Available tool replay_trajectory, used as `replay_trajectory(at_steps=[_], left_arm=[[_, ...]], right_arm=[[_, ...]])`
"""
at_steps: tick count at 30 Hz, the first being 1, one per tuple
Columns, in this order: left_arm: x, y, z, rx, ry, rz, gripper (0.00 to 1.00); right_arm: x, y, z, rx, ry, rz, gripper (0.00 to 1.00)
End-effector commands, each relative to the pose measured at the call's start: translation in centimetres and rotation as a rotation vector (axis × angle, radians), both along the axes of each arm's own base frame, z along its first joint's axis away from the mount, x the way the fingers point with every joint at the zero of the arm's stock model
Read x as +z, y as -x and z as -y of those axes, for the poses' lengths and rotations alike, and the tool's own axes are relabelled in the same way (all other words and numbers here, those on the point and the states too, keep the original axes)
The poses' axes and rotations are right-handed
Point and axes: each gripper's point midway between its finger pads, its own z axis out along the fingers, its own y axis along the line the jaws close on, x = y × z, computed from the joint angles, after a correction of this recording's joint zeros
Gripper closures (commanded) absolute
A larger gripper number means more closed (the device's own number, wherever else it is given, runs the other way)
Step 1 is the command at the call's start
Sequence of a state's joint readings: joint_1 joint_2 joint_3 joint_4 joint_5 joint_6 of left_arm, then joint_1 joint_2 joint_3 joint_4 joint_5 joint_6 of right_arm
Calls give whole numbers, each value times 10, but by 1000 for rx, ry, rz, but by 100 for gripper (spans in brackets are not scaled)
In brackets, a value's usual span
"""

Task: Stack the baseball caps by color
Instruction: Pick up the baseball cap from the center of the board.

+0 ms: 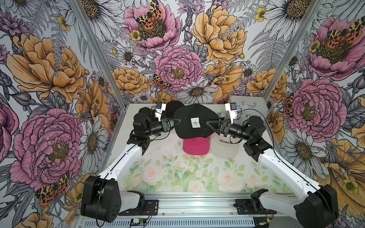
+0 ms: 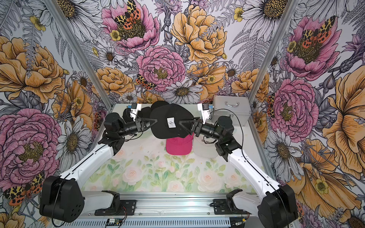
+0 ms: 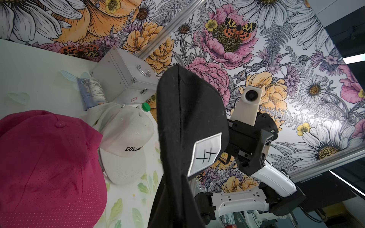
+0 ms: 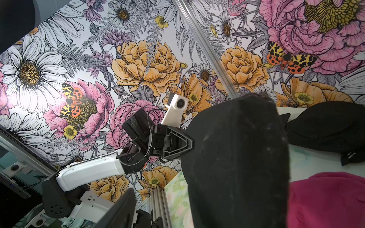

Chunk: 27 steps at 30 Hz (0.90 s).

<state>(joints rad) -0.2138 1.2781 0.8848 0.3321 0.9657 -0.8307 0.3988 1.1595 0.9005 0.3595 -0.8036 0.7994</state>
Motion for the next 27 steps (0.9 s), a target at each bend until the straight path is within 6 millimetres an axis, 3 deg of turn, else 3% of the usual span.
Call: replay_trajectory(at_steps=[1,10,13,15,17,18,20,22,23,27], left_arm=[[-6,-6,-2,36,-13,-4,100],[-31,-16,-13,114,-67,-46,100],[-45,-24,-20,175,-109,-70,100],[-60,-33,-35,276,-164,-100,87],[-73,-43,-62,422,-207,-136,70],[-75,-45,-77,488,-207,-147,57],[-66,-44,-95,568,-206,-105,32],[-45,-35,-98,585,-223,-4,8],[-34,-30,-95,573,-232,52,1],[4,3,-61,440,-288,315,1]], right_arm=[[18,5,-2,11,-34,78,41],[6,-17,-3,-50,-22,55,96],[4,-19,-1,-68,7,82,100],[-9,-23,1,-111,97,102,100],[-30,-25,2,-125,254,141,100],[-39,-21,-1,-101,333,166,100],[-55,-13,-10,-34,445,203,100],[-69,-1,-20,45,548,273,100],[-73,4,-24,73,585,311,100],[-96,41,-42,269,756,602,100]])
